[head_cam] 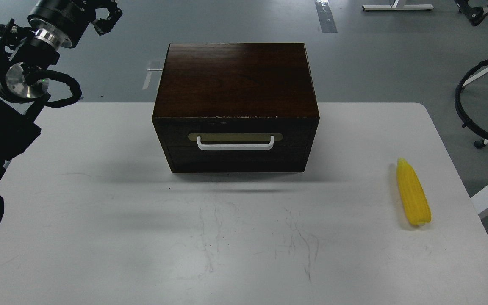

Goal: Put corn in drawer with both arms
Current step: 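Move the left arm forward toward the wooden box drawer handle, then reach the left gripper down to the white drawer handle and grasp it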

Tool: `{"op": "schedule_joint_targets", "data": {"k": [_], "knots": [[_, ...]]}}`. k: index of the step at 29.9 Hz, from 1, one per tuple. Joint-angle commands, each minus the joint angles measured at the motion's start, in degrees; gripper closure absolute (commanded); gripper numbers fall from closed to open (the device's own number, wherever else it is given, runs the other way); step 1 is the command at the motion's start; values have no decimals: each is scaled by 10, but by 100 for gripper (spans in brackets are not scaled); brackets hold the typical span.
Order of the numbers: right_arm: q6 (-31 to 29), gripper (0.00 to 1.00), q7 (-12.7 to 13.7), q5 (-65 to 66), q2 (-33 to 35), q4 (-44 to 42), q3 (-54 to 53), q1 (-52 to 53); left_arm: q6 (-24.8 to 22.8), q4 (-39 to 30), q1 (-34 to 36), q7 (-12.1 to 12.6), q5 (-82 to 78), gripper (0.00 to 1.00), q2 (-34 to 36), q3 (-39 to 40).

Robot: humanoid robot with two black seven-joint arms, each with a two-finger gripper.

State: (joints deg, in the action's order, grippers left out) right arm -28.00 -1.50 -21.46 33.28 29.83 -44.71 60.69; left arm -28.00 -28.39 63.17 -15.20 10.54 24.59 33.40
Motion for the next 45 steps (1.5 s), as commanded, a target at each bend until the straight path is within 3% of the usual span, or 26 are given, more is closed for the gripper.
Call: {"op": "schedule_joint_targets", "data": {"k": [1, 8, 14, 19, 22, 24, 29, 35, 38, 45], "knots": [[0, 0, 0, 0, -5, 0, 0, 0, 0, 0, -2, -1, 0, 2, 0, 2], [0, 0, 0, 0, -5, 2, 0, 3, 0, -3, -3, 3, -1, 2, 4, 2], [0, 0, -1, -1, 4, 3, -2, 1, 0, -63, -47, 5, -9, 3, 70, -25], [0, 0, -1, 0, 20, 1, -2, -6, 0, -183, -62, 0, -138, 20, 192, -37], [0, 0, -1, -1, 21, 2, -2, -6, 0, -244, -65, 1, -205, 20, 234, -38], [0, 0, -1, -1, 31, 2, -2, -7, 0, -332, -65, 1, -306, 20, 285, -39], [0, 0, 1, -1, 38, 2, -1, -22, 0, -469, -57, 1, -462, 20, 325, -29], [0, 0, 1, -3, 43, 2, -4, -36, 0, -561, -15, -3, -709, 20, 290, -30], [0, 0, 1, -3, 54, 2, -6, -37, 0, -563, 14, -7, -855, 20, 231, -35], [0, 0, 0, -4, 72, 1, -7, -58, 0, -594, 52, -22, -1026, 20, 166, -78]]}}
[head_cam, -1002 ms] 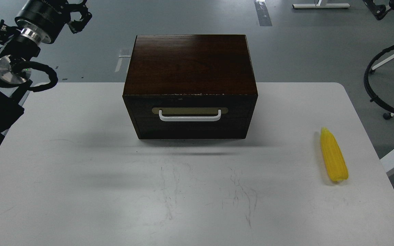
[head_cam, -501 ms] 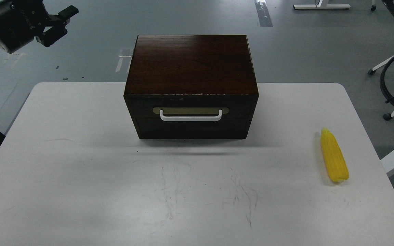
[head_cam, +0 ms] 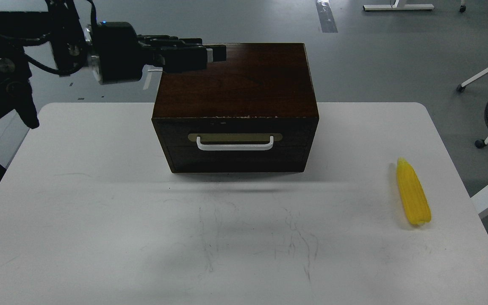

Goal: Put corn in drawer with both arms
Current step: 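Reach the left gripper down to the white drawer handle and grasp it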

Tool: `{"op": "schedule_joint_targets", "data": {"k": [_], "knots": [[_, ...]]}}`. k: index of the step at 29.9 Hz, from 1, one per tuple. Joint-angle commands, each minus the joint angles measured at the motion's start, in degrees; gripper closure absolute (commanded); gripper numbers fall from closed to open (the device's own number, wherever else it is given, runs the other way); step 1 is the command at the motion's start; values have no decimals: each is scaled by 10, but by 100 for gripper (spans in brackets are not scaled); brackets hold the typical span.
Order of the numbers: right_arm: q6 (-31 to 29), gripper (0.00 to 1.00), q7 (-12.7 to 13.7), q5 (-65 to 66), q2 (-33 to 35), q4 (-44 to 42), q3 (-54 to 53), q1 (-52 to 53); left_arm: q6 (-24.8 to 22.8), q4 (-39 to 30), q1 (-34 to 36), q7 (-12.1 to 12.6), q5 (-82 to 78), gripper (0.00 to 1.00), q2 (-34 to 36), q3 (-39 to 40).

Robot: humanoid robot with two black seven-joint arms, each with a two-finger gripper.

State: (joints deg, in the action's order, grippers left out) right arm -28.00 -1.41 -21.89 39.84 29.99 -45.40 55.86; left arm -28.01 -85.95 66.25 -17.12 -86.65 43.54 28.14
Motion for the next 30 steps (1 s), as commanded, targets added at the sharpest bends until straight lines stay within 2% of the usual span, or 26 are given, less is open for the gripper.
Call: {"op": "schedule_joint_targets", "data": {"k": [1, 5, 13, 25, 30], "knots": [[0, 0, -1, 0, 8, -1, 0, -12, 0, -22, 40, -3, -70, 20, -41, -56], [0, 0, -3, 0, 9, -2, -1, -15, 0, -16, 95, -8, -136, 20, -92, -148], [0, 0, -3, -1, 9, -3, -3, -25, 0, -7, 102, -19, -287, 20, -149, -221], [0, 0, -4, -1, 9, -8, -5, -26, 0, 60, 98, -19, -328, 20, -185, -272], [0, 0, -4, -1, 11, -13, -7, -25, 0, 76, 96, -28, -329, 20, -179, -280]]}}
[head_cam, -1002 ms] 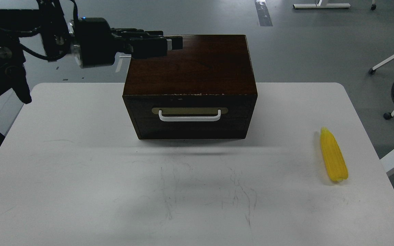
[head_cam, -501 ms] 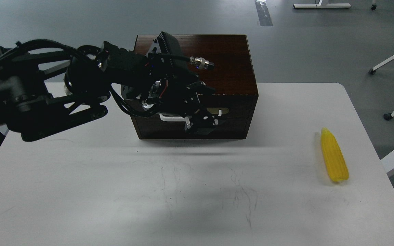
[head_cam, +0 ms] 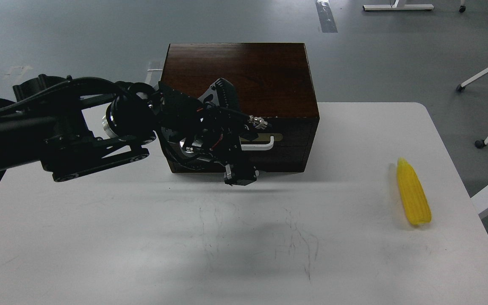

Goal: Put corn in drawer with both arms
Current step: 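Reach the left gripper down to the white drawer handle and grasp it, then pull the drawer handle toward the robot with the left gripper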

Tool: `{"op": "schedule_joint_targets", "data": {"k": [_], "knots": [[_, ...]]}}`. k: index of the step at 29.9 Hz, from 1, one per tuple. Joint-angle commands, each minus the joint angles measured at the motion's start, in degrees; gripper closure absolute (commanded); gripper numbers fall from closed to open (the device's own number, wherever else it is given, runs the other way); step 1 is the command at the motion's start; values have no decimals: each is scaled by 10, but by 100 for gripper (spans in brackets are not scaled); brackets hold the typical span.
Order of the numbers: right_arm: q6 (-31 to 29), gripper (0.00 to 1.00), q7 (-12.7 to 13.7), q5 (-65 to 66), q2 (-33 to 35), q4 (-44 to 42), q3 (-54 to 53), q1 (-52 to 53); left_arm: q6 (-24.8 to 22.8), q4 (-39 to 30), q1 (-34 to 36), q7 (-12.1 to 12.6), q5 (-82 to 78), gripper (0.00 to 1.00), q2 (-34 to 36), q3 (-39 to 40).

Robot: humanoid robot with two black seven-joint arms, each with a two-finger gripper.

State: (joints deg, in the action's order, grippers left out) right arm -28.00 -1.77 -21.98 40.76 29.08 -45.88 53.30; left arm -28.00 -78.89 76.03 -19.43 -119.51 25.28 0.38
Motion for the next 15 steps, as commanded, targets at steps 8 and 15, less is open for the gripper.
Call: {"op": "schedule_joint_targets", "data": {"k": [8, 15], "knots": [[0, 0, 0, 0, 3, -9, -6, 1, 0, 17, -3, -5, -2, 20, 5, -12], [0, 0, 0, 0, 3, -8, -6, 1, 0, 21, -6, -5, -2, 20, 7, -12]]}}
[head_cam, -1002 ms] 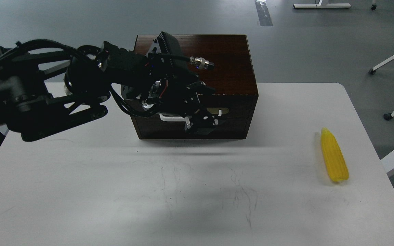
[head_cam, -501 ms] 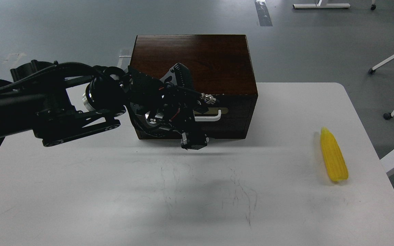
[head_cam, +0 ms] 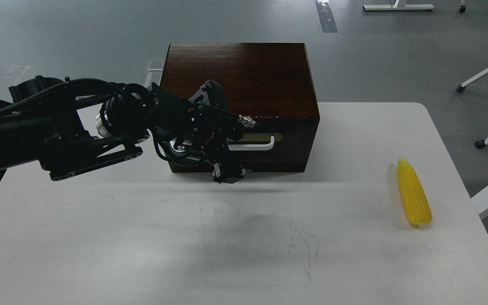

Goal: Put corn in drawer with both arms
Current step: 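Pull the drawer handle toward the robot with the left gripper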

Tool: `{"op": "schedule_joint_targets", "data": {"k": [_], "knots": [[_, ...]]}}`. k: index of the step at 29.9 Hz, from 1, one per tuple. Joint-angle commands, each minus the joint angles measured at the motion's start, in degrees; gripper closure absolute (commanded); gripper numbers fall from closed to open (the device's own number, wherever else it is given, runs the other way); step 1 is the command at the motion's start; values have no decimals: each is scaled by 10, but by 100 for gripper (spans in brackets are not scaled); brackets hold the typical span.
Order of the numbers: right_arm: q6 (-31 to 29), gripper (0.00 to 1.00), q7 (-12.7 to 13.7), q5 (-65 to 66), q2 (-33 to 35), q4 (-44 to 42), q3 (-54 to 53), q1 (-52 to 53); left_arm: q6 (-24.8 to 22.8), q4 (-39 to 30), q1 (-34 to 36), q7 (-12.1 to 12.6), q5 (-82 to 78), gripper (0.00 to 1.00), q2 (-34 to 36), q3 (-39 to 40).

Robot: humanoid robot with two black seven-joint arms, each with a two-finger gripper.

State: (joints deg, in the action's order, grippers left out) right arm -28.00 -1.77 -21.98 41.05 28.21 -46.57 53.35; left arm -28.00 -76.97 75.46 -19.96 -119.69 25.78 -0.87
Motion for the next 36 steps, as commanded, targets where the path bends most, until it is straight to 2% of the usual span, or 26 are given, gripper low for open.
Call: {"op": "schedule_joint_targets", "data": {"k": [1, 15, 21, 36], "knots": [[0, 0, 0, 0, 0, 0, 0, 0, 0, 4, -1, 0, 0, 20, 1, 0], [0, 0, 0, 0, -1, 1, 0, -1, 0, 14, 2, -3, -11, 20, 1, -26], [0, 0, 0, 0, -1, 0, 0, 0, 0, 12, 9, -33, -11, 20, 1, -27], [0, 0, -1, 0, 0, -1, -1, 0, 0, -4, 8, -40, -11, 20, 1, -44]]}}
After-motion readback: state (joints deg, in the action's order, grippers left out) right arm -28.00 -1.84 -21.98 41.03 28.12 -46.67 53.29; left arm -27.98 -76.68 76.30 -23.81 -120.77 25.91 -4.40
